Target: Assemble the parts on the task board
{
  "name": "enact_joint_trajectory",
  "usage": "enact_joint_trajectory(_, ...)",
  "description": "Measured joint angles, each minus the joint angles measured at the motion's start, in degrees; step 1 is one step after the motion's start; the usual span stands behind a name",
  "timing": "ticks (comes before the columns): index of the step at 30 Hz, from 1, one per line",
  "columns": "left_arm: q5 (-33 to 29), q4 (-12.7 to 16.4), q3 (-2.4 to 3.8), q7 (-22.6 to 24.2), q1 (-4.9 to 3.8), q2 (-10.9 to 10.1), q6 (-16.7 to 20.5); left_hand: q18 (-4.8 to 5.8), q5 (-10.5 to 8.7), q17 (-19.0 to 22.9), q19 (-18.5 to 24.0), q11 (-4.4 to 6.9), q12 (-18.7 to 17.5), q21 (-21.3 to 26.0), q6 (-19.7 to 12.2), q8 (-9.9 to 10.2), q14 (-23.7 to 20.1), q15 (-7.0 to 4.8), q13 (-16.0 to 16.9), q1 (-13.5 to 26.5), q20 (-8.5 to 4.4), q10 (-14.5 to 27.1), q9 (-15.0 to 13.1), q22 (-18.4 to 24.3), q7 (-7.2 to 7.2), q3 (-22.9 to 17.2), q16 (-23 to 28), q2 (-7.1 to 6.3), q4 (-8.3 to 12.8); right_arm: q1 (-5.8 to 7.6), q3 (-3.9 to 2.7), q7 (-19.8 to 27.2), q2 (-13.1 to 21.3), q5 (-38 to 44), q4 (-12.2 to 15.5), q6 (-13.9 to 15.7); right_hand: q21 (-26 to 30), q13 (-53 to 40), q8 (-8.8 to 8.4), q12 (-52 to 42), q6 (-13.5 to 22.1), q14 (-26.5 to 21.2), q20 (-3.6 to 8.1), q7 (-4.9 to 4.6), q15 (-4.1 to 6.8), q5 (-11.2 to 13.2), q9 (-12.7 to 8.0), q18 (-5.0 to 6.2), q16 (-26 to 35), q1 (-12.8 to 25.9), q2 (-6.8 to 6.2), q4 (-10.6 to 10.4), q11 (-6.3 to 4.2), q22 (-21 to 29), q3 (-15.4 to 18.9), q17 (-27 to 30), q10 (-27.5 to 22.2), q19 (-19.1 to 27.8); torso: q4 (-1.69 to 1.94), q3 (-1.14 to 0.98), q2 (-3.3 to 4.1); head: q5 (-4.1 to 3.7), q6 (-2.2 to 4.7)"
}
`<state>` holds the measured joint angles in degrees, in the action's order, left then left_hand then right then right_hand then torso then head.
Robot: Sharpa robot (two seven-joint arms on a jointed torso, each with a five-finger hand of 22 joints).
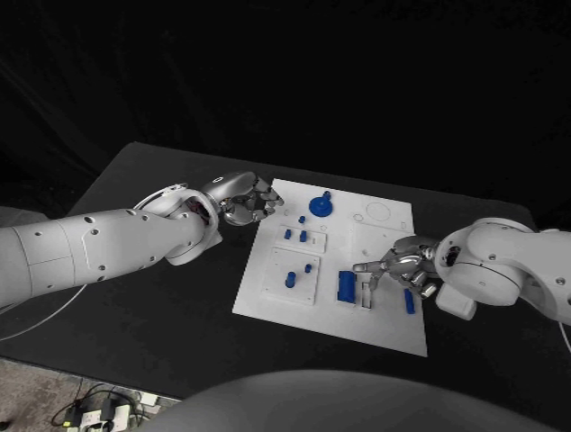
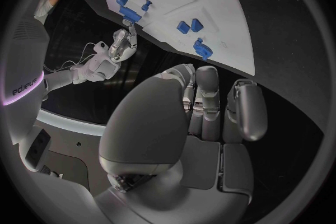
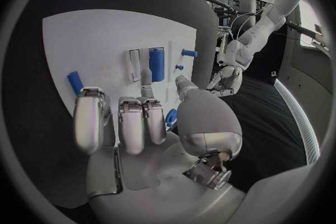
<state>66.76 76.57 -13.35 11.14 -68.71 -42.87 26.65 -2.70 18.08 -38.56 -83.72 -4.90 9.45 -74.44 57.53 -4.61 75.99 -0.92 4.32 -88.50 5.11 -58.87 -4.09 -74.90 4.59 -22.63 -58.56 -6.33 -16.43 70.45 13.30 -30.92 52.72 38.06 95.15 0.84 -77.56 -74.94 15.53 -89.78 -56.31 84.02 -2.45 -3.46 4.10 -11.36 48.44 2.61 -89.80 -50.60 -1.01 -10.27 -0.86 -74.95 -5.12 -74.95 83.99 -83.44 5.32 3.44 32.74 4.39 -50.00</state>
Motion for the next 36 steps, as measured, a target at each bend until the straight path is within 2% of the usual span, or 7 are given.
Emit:
enact_joint_trajectory(7, 0.02, -0.04, 0.0, 0.03, 0.04, 0.03, 0.06, 0.0, 0.0, 0.0, 0.0, 0.0, 0.0, 0.0, 0.0, 0.0, 0.0, 0.0, 0.0, 0.0, 0.0, 0.0, 0.0, 0.0, 0.0, -0.17, 0.0, 0.0, 0.17, 0.61, 0.01, 0.22, 4.65, 2.73, 0.85, 0.8, -0.91, 0.0, 0.2, 0.0, 0.88, 0.0, 0.3, 0.38, 0.0, -13.32, -0.01, 0.0, 0.0, -3.58, 0.86, 1.53, 0.0, 0.01, -1.09, 0.01, 0.0, -0.3, -0.02, 0.1, -0.03, -0.54, 0.0)
enact_joint_trajectory(11, 0.04, -0.04, 0.0, 0.08, 0.06, 0.04, 0.08, -0.01, 0.0, 0.0, 0.0, 0.0, 0.0, 0.0, 0.0, 0.0, 0.0, 0.0, 0.0, 0.0, 0.0, 0.0, 0.0, 0.0, 0.0, -0.17, 0.0, 0.0, 0.17, 0.68, 0.03, -1.06, 6.5, 6.59, 0.72, 0.34, -1.98, 0.01, 0.2, 0.0, 0.68, 0.0, 0.3, 0.58, 0.0, -15.94, -0.4, 0.0, 0.0, -5.58, 0.96, 2.9, 0.0, 0.01, -2.22, 0.01, 0.0, -0.3, -0.02, 0.09, -0.03, -0.67, 0.0)
enact_joint_trajectory(13, 0.04, -0.05, 0.0, 0.08, 0.07, 0.04, 0.08, 0.0, 0.0, -0.01, 0.0, 0.0, 0.0, 0.0, 0.0, -0.24, 0.0, 0.0, 0.0, 0.0, 0.0, 0.0, -0.05, 0.0, 0.0, -0.17, 0.0, 0.0, 0.17, 0.68, 0.04, -1.77, 7.12, 8.74, 0.7, -0.07, -3.1, 0.01, 0.56, 0.0, 0.19, 0.0, 0.3, 1.03, 0.0, -15.69, -0.32, 0.0, 0.0, -5.85, 0.87, 3.42, -0.06, 0.01, -2.49, 0.01, -0.04, -0.3, -0.02, 0.07, -0.02, -0.73, 0.0)
enact_joint_trajectory(15, 0.05, -0.05, 0.0, 0.09, 0.09, 0.03, 0.08, 0.0, 0.0, -0.01, 0.0, 0.0, 0.0, 0.0, -0.01, -0.25, 0.0, 0.0, 0.0, 0.0, 0.0, 0.0, -0.07, 0.0, 0.0, -0.17, 0.0, 0.0, 0.17, 0.67, 0.05, -2.58, 7.61, 11.18, 0.7, -0.61, -3.77, 0.01, 1.03, 0.0, -0.47, -0.1, 0.3, 1.08, 0.14, -14.7, -0.1, -0.01, 0.0, -6.05, 1.06, 3.64, -0.48, 0.01, -2.71, 0.01, -0.04, -0.3, 0.0, 0.05, -0.02, -0.85, 0.0)
enact_joint_trajectory(24, 0.06, -0.08, 0.0, 0.08, 0.13, 0.1, 0.06, 0.0, 0.0, -0.01, 0.0, 0.0, 0.0, 0.0, 0.2, -0.25, 0.0, 0.0, 0.0, 0.0, 0.0, 0.0, -0.06, 0.0, 0.2, -0.33, 0.0, 0.0, 0.01, 0.27, 0.08, -4.9, 7.71, 17.52, 0.02, -3.42, -5.03, 0.02, 1.76, 0.0, -2.28, 0.02, 0.72, 1.87, 0.84, -10.57, 0.33, 0.0, 0.0, -5.71, 1.4, 3.64, -0.89, 0.01, -2.71, 0.02, -0.05, -0.7, 0.13, 0.06, -0.02, -1.36, 0.0)
enact_joint_trajectory(32, 0.07, -0.08, 0.0, -0.01, 0.14, 0.05, 0.04, 0.0, 0.0, -0.01, 0.0, 0.0, 0.0, 0.0, 0.2, -0.25, 0.0, 0.0, 0.0, 0.0, 0.0, 0.0, -0.06, 0.0, 0.2, -0.33, 0.0, 0.0, 0.01, -0.55, 0.1, -6.01, 6.43, 20.31, -1.39, -5.5, -5.76, 0.02, 1.76, 0.0, -2.74, -0.12, 0.93, 1.92, 0.97, -9.12, 0.31, -0.01, 0.0, -5.36, 1.75, 3.47, -1.09, 0.02, -2.54, 0.02, 0.15, -0.48, 0.16, 0.12, -0.08, -1.26, 0.0)
enact_joint_trajectory(36, 0.08, -0.07, 0.0, -0.05, 0.14, 0.02, 0.04, 0.0, 0.0, -0.01, 0.0, 0.0, 0.0, 0.0, 0.2, -0.25, 0.0, 0.0, 0.0, 0.0, 0.0, 0.0, -0.05, 0.0, 0.2, -0.32, 0.0, 0.0, 0.01, -0.94, 0.1, -6.32, 5.68, 21.06, -1.95, -6.14, -5.76, 0.02, 1.38, 0.0, -3.15, -0.19, 1.13, 1.92, 1.04, -6.14, -0.07, 0.0, 0.0, -4.34, 1.65, 2.82, -1.09, 0.02, -1.89, 0.02, 0.15, -0.68, 0.16, 0.11, -0.08, -1.14, 0.0)
